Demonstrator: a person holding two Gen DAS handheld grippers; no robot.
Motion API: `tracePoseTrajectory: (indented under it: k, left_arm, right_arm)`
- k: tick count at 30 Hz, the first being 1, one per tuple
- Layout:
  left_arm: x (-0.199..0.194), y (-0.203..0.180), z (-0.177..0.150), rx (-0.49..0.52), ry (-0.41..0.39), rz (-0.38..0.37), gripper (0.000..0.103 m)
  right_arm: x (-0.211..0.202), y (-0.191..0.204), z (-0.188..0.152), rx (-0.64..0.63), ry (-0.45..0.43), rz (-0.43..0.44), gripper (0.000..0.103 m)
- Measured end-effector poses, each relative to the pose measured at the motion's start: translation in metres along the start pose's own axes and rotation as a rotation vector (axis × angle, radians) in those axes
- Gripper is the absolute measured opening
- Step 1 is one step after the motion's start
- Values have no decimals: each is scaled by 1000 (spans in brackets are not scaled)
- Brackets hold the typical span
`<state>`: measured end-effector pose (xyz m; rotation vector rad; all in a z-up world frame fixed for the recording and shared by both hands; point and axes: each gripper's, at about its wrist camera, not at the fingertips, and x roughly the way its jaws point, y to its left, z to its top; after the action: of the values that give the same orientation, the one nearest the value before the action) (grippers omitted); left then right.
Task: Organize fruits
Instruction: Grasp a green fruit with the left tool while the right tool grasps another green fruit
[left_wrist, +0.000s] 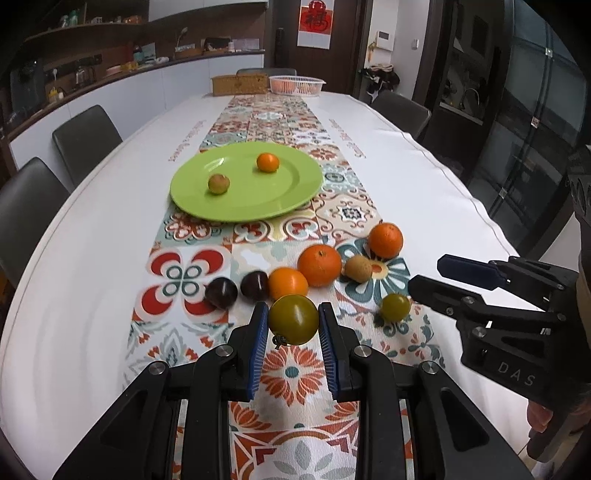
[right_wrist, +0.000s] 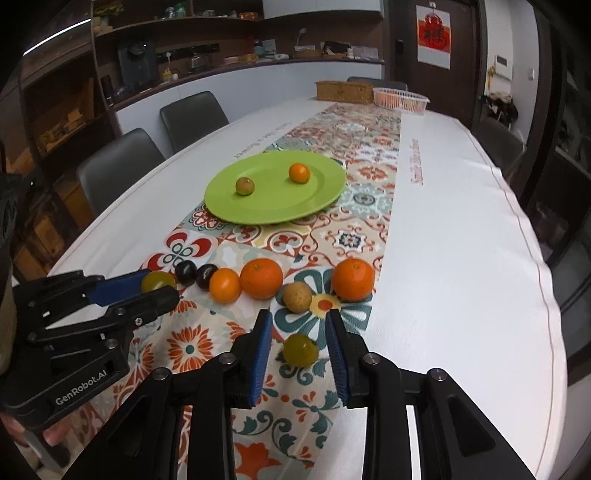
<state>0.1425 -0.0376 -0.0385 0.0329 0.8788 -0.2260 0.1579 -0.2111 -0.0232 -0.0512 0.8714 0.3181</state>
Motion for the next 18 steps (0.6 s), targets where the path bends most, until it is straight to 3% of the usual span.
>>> tracePoseTrajectory:
  k: [14, 18]
  left_arm:
    - [20, 3, -8, -11, 57, -7, 27]
    - [25, 4, -9, -10, 70, -7, 27]
  right_arm:
    - [46, -2, -14, 3, 141, 17, 41]
    - [52, -2, -14, -3, 153, 11, 36]
